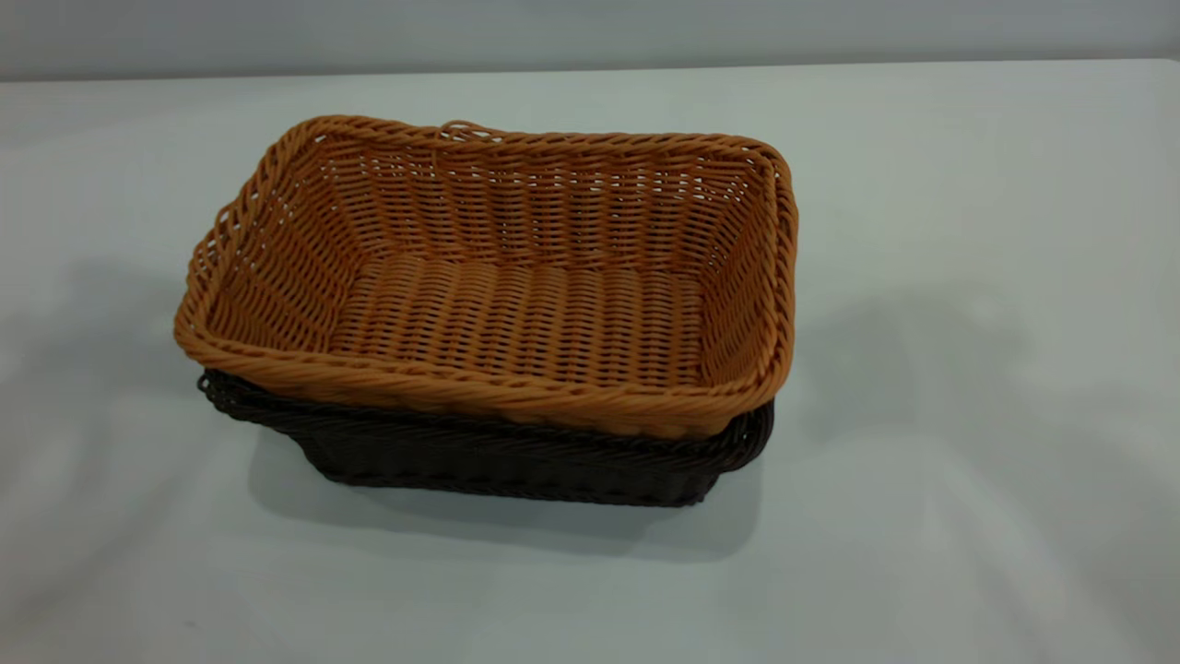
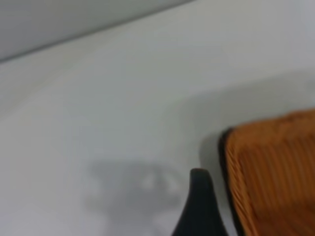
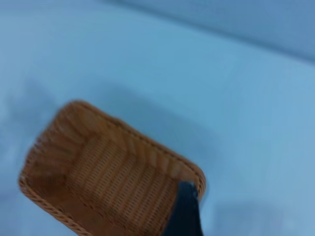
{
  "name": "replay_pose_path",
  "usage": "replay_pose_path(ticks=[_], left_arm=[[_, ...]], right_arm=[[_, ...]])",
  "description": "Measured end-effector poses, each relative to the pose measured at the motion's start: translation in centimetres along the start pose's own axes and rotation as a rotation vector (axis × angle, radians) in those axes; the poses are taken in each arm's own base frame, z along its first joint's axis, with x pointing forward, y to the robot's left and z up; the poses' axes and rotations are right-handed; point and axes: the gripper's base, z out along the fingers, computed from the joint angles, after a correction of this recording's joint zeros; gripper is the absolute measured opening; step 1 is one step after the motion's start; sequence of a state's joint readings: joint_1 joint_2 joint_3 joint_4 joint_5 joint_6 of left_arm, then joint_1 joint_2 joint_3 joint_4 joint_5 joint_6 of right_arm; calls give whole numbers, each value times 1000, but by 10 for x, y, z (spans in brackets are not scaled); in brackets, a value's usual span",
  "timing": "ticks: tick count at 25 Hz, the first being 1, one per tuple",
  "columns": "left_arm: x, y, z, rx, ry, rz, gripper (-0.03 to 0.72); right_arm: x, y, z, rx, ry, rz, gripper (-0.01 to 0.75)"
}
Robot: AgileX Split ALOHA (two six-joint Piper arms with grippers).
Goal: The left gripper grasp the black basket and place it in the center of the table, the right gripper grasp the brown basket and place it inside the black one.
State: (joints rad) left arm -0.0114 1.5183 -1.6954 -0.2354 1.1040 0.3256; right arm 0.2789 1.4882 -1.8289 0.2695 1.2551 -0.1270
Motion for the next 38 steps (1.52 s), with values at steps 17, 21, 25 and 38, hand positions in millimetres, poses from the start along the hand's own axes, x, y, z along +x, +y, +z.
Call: replay_pose_path(ticks=[17,21,25,38], left_arm=[[118,-39,-47,0,99,-136,505],[174,-49,-35,3,187,-148,505],[222,-60,-28,7,224,-154,505],[311,-83,-37,-49,27,-109,505]], right_arm=[[208,32,-81,-26,-5,28,575],[255,30,-75,8,-23,19,575],[294,27,-62,22,-8,17,575],[347,24,-55,63,-148,-71,575]])
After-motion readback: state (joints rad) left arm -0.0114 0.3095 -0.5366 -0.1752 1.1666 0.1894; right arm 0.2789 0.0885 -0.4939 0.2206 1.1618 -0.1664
